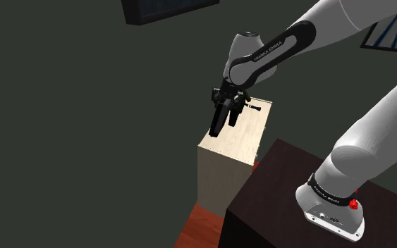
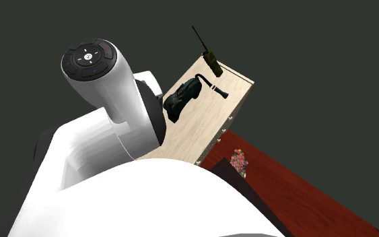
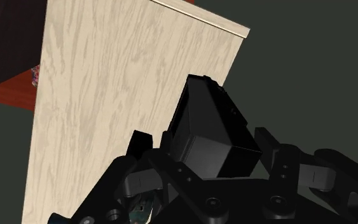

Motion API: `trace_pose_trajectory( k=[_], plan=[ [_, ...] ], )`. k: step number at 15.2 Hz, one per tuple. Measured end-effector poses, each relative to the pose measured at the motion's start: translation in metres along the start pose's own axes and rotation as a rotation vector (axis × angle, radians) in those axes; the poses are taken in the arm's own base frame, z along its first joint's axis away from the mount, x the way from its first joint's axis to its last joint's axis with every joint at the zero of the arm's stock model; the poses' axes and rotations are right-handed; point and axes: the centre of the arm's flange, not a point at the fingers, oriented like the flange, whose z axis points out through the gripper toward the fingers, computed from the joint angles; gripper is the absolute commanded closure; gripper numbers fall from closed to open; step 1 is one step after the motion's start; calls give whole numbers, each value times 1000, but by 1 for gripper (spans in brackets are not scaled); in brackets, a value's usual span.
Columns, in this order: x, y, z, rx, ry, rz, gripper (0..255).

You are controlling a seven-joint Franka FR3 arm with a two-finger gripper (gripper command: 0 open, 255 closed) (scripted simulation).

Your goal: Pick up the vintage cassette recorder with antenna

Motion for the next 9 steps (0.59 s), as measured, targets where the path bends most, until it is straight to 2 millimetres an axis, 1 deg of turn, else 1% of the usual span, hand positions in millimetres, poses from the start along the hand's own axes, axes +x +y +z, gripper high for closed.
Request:
trace_pose_trajectory(
  k=[9],
  plan=[
    [0, 0, -2, -1, -1, 0, 255]
  ],
)
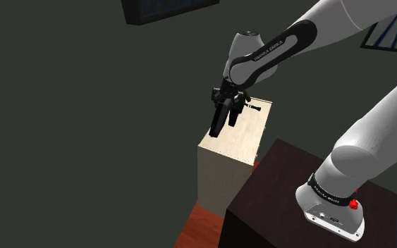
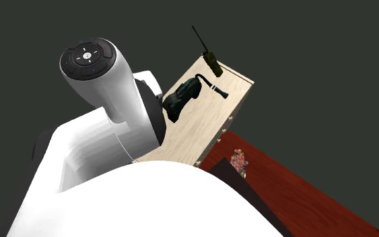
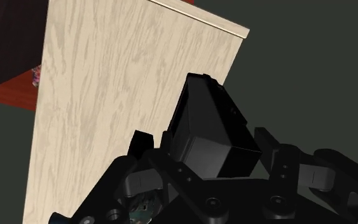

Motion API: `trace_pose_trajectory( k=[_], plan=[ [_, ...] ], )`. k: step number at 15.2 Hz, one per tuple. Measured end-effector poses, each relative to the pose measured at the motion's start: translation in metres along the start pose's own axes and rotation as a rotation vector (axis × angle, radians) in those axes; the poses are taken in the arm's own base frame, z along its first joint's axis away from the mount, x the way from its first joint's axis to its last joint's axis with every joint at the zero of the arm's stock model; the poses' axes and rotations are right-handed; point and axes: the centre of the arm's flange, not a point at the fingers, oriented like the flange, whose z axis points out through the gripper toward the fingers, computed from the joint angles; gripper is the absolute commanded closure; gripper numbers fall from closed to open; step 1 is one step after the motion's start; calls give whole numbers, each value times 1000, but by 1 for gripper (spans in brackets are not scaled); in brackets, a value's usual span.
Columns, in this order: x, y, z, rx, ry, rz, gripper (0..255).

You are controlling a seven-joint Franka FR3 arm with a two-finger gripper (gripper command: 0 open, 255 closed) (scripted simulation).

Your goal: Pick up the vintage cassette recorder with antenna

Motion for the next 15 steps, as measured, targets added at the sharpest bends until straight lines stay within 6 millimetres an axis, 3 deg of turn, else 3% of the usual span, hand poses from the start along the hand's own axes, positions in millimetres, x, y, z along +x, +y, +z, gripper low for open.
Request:
trace_pose_trajectory(
  k=[15],
  plan=[
    [9, -10, -72, -1, -1, 0, 255]
  ],
)
